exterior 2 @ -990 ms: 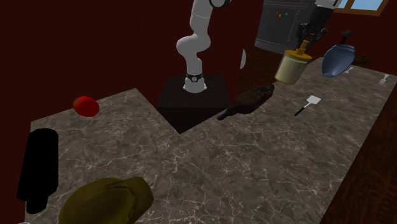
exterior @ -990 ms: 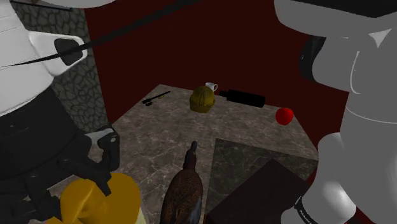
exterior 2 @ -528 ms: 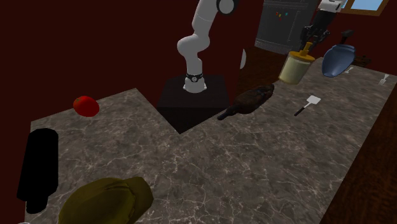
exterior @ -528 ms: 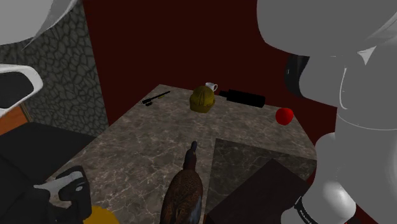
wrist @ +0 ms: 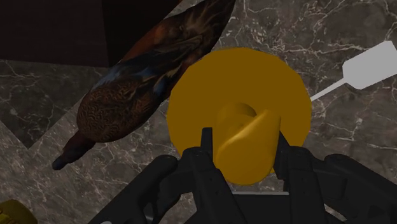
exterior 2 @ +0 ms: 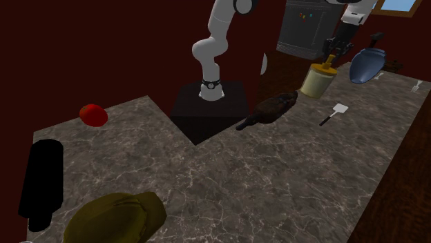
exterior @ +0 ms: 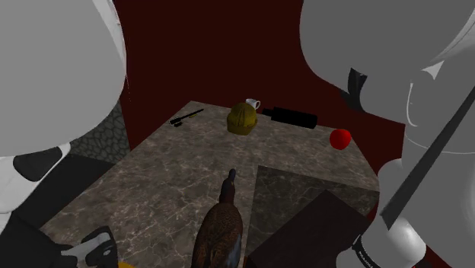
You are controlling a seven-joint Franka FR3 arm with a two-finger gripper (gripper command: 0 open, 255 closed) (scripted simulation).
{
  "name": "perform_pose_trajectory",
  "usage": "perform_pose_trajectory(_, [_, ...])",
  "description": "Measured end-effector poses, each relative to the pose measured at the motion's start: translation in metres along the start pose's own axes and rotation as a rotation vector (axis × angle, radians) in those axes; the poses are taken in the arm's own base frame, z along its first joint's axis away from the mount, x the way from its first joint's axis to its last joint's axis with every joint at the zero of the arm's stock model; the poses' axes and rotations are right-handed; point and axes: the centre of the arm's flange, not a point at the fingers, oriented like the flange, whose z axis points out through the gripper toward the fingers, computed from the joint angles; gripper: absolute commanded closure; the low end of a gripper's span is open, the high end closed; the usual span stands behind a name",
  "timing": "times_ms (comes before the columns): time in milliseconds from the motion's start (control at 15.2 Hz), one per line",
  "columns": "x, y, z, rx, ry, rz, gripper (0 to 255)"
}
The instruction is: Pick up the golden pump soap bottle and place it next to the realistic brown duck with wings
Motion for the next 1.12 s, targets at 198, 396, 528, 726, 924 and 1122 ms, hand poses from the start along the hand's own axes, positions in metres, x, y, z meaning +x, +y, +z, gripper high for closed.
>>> perform_pose_trajectory(198, [0.001,-0.002,0.016,0.0,0.0,0.0,255])
perform_pose_trajectory(396, [0.001,-0.006,0.031,0.0,0.0,0.0,255])
perform_pose_trajectory(528, [0.0,-0.007,0.043,0.0,0.0,0.0,255])
perform_pose_trajectory(726, [-0.001,-0.01,0.058,0.0,0.0,0.0,255])
perform_pose_trajectory(924, [0.0,-0.014,0.072,0.002,0.0,0.0,255])
perform_pose_trajectory(1122, [0.0,-0.015,0.087,0.003,0.0,-0.001,255])
